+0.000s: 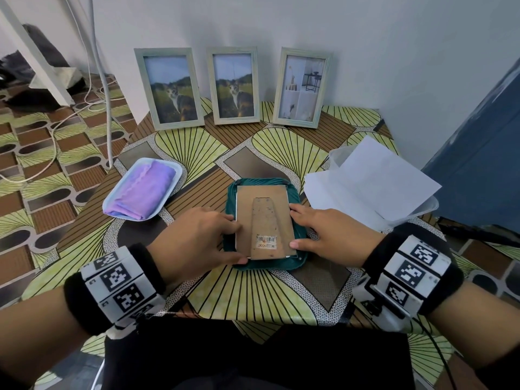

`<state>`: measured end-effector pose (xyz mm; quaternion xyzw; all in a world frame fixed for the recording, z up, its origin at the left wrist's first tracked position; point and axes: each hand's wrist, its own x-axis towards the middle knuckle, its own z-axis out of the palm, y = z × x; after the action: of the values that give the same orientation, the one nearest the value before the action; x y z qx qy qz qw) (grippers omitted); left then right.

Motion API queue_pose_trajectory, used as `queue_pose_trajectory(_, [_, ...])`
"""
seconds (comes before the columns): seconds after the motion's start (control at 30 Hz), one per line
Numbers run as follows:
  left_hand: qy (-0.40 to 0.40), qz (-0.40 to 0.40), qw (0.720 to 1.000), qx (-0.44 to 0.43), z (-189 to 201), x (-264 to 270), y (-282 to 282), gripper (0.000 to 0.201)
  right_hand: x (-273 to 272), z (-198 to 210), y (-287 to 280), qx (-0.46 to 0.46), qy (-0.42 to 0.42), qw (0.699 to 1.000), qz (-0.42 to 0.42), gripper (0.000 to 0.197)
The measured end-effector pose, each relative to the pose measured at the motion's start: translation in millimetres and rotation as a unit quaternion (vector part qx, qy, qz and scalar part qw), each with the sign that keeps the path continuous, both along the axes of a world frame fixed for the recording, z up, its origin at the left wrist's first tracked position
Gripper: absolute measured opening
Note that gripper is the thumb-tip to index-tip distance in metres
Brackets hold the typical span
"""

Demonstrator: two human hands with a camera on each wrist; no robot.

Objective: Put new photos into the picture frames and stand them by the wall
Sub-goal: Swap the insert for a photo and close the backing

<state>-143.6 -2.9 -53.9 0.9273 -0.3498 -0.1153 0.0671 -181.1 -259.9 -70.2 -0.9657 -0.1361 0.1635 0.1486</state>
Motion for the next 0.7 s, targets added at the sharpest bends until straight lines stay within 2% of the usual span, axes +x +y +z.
queue_pose_trajectory(0.3, [0.01, -0.017, 1.0, 0.007, -0.1, 1.7, 1.4, 0.06, 2.5, 2.4, -0.6, 0.011, 0.011, 1.0, -0.011, 0.062])
queue_pose_trajectory(0.37, [0.024, -0.019, 0.999, -0.015, 0.9, 3.9, 4.3, 0.057, 2.6, 4.5, -0.5, 0.02, -0.005, 1.0, -0.021, 0.051])
queue_pose_trajectory(0.5, [0.033, 0.009, 0.995, -0.096, 6.6, 16.2, 12.6, 0.055, 3.6, 4.9, 0.6, 0.053, -0.096, 0.992, -0.055, 0.018])
queue_pose_trajectory(0.53, [0.025, 0.01, 0.993, -0.112, 7.4, 21.0, 14.1, 0.053, 4.7, 4.7, 1.2, 0.06, -0.107, 0.991, -0.061, 0.016])
queue_pose_trajectory(0.63, [-0.013, 0.002, 0.991, -0.134, 8.2, 36.2, 10.8, 0.049, 12.0, 3.0, 2.0, 0.036, -0.111, 0.992, -0.046, 0.034])
queue_pose_trajectory(0.7, [-0.037, -0.011, 0.994, -0.103, 6.7, 46.5, 3.3, 0.051, 18.7, 2.7, 2.5, -0.001, -0.09, 0.995, -0.036, 0.049])
